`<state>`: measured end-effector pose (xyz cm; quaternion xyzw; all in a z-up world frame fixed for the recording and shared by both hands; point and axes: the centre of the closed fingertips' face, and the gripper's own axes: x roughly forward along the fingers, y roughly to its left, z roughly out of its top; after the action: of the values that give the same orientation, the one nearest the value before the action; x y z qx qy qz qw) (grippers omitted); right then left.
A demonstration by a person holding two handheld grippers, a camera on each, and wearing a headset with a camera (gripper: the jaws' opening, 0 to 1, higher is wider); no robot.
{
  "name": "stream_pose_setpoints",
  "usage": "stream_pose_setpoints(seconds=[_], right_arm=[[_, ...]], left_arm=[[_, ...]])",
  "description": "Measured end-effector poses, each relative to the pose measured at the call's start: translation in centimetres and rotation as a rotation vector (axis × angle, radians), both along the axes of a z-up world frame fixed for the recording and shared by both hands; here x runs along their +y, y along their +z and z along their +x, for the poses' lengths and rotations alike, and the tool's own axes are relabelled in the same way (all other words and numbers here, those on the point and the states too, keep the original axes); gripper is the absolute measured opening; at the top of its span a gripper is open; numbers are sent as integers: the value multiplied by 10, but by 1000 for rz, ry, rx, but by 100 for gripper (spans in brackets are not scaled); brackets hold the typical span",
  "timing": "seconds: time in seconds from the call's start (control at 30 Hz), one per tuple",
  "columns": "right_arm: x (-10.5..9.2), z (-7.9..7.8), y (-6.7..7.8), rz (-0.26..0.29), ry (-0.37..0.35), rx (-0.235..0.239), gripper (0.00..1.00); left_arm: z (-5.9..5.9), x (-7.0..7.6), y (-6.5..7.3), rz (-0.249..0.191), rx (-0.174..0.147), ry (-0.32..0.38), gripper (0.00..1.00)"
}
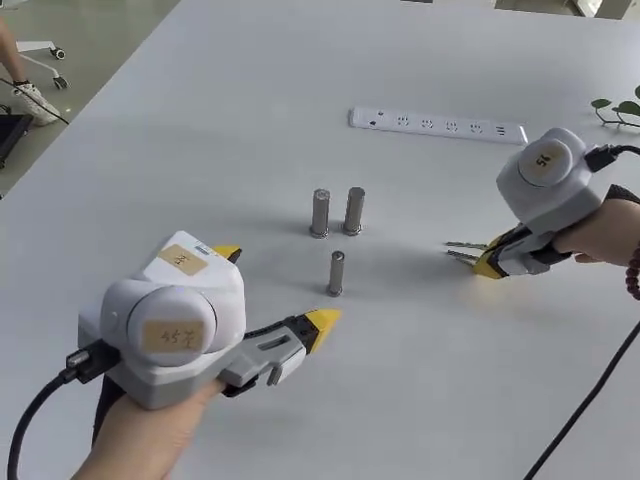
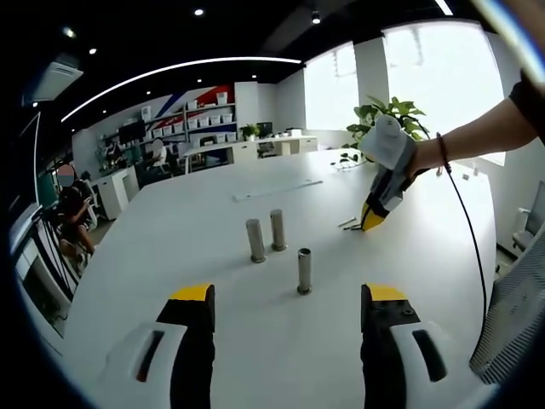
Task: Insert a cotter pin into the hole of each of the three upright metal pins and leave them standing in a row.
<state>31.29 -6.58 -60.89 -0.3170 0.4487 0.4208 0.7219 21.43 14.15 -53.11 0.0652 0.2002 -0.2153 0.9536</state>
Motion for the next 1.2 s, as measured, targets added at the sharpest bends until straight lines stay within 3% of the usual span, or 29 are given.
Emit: stream_pose_setpoints(seconds=[0.23,0.4,0.57,0.77,1.0,1.1,1.13,1.2], right_arm=[[-1,-1,0,-7,41,-12,0],[0,0,2,17,21,-9,0],[1,-1,7,52,47,-46,0],[14,-18,26,91,120,-96,0],[36,-50,46,120,254,-156,0],[51,-65,57,134,345,-202,0],[50,-62,52,133,355,-206,0],[57,-71,57,132,400,-229,0]], left_arm=[[-2,-1,0,-3,7,-6,68],[-5,-1,1,5,11,-21,67],[-10,-7,6,56,-7,-58,66],[-16,-17,8,54,-2,-104,62],[-26,-24,13,21,15,-140,47],[-32,-32,16,-29,22,-158,46],[-33,-34,16,-45,28,-157,46],[-36,-38,15,-72,43,-163,44]])
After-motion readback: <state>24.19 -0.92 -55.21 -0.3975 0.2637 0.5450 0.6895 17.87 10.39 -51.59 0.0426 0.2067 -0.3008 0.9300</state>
